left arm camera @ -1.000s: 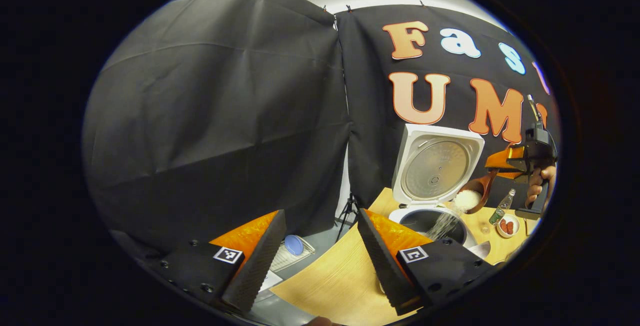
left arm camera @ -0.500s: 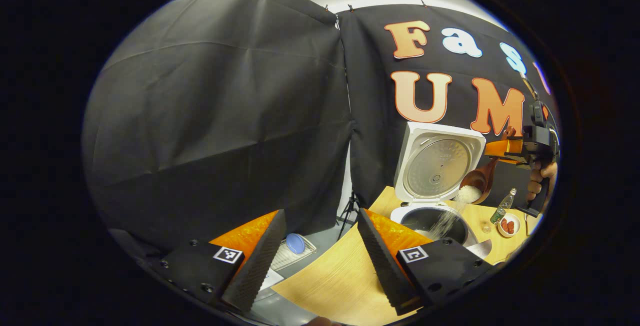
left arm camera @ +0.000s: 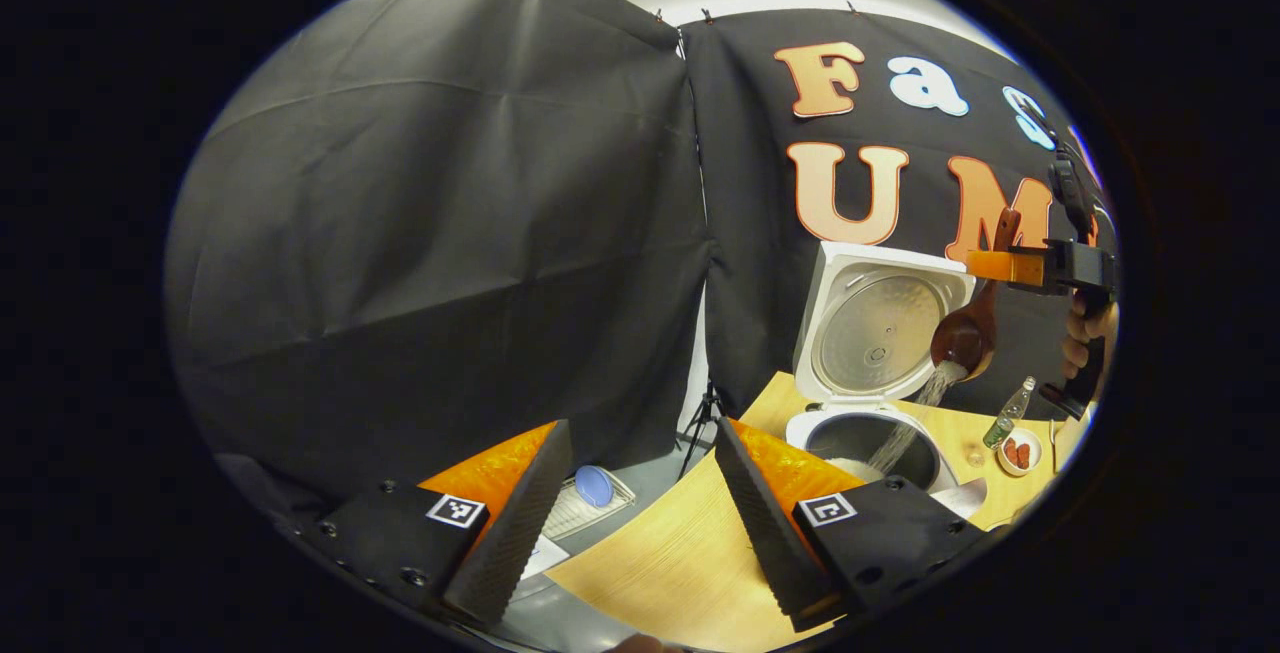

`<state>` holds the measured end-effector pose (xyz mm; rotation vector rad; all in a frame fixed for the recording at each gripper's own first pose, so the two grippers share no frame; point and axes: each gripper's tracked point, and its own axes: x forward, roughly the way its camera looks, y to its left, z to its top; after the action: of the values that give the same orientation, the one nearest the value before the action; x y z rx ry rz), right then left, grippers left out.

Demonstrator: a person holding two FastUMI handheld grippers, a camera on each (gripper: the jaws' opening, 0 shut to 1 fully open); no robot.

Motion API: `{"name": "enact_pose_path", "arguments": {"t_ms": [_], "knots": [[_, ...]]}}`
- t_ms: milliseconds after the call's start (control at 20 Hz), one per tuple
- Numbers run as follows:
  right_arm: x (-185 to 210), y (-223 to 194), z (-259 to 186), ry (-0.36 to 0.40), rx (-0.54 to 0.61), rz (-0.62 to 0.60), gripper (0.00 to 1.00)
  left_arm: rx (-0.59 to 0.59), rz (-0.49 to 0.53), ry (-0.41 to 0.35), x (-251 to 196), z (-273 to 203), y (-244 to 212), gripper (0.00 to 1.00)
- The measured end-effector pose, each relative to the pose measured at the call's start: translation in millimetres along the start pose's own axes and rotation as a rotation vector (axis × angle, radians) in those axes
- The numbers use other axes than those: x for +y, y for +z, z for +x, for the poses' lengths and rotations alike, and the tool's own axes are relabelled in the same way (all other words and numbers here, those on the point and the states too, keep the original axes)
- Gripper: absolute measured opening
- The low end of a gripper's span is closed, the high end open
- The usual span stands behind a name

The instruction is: Close the left gripper, press the button to open the rice cooker; take a wooden spoon from the chopstick holder with the right hand, scoop a spoonful of rice and pour it into the rice cooker, then put the wooden spoon back into the chopstick holder.

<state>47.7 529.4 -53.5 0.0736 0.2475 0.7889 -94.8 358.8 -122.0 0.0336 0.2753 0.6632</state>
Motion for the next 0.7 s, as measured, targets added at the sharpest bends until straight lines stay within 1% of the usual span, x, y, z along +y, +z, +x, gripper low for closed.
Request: {"name": "enact_pose_path", "arguments": {"t_ms": [200,300,400,550,700], "knots": [[14,8,-3,0.032,-0.030,-0.083,0.13,-0.022,0.054,0.004,-4,-4,4,0.98],[21,13,-6,0.058,-0.044,-0.097,0.13,-0.037,0.081,0.006,-7,-4,8,0.98],[18,18,-11,0.063,-0.058,-0.109,0.13,-0.035,0.095,-0.002,-11,-6,7,0.98],[10,21,-15,0.075,-0.068,-0.072,0.13,-0.036,0.119,-0.004,-16,-11,8,0.98],[-7,28,-26,0.079,-0.071,0.019,0.13,-0.034,0.128,-0.010,-23,-15,8,0.98]]}}
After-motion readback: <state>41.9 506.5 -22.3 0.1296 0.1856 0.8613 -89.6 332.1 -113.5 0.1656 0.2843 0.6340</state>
